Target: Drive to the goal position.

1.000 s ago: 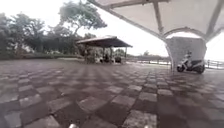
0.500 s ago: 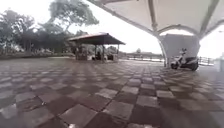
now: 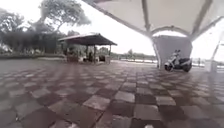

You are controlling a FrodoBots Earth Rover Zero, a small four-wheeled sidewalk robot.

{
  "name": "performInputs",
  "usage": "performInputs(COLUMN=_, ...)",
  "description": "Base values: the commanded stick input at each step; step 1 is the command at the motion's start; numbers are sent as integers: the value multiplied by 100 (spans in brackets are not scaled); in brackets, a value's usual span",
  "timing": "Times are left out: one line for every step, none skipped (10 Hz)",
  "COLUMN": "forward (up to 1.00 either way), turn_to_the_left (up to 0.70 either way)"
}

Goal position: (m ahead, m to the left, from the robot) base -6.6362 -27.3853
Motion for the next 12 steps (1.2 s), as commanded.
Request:
performInputs(forward=68, turn_to_the_left=-34)
performInputs(forward=68, turn_to_the_left=-34)
performInputs(forward=68, turn_to_the_left=-34)
performInputs(forward=68, turn_to_the_left=-34)
performInputs(forward=68, turn_to_the_left=-34)
performInputs(forward=68, turn_to_the_left=-34)
performInputs(forward=68, turn_to_the_left=-34)
performInputs(forward=68, turn_to_the_left=-34)
performInputs(forward=68, turn_to_the_left=-34)
performInputs(forward=68, turn_to_the_left=-33)
performInputs(forward=66, turn_to_the_left=-27)
performInputs(forward=63, turn_to_the_left=0)
